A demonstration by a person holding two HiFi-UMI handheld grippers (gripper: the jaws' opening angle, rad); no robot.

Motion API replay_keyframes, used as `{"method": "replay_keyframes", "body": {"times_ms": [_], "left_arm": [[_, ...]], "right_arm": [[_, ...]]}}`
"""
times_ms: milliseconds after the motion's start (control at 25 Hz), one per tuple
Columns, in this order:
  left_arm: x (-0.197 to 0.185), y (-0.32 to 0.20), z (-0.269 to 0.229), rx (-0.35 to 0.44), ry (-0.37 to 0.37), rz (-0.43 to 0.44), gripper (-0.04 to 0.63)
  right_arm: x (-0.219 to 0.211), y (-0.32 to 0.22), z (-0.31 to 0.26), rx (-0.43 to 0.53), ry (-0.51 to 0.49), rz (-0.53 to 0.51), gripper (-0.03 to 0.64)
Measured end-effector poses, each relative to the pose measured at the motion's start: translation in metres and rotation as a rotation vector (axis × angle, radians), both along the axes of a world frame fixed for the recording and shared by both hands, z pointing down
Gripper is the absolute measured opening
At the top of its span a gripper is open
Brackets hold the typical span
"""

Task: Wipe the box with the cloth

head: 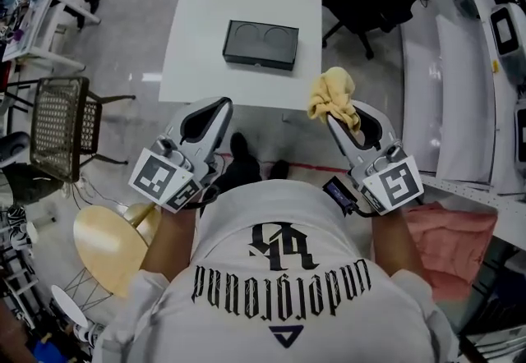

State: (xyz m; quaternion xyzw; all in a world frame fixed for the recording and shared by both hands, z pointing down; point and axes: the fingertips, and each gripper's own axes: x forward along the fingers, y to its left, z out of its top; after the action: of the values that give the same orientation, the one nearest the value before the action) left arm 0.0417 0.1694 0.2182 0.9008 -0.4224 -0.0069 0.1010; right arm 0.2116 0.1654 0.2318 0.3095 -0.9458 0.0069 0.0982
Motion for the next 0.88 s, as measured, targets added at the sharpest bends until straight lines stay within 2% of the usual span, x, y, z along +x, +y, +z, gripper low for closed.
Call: {"method": "replay_keyframes", "body": {"times_ms": [200,400,600,880], "left_arm": [[-0.002,0.038,-0.006,0.016,-0.028,0.020,0.008],[-0.014,0.074,-0.006,0.017,-0.037,0.058,0.008],[-0.042,0.121,-0.010,0.024,-0.034,0.075,0.008],[-0.091,0.197,-0.012,0.045,-0.053,0.106,0.008]], "right_arm": [[-0.003,0.039,0.002,0.004,0.014,0.005,0.123],[-0.012,0.080,-0.002,0.021,0.016,0.054,0.123],[-0.034,0.132,-0.005,0.029,0.012,0.095,0.121],[-0.090,0.213,-0.003,0.032,0.013,0.112,0.121]]}}
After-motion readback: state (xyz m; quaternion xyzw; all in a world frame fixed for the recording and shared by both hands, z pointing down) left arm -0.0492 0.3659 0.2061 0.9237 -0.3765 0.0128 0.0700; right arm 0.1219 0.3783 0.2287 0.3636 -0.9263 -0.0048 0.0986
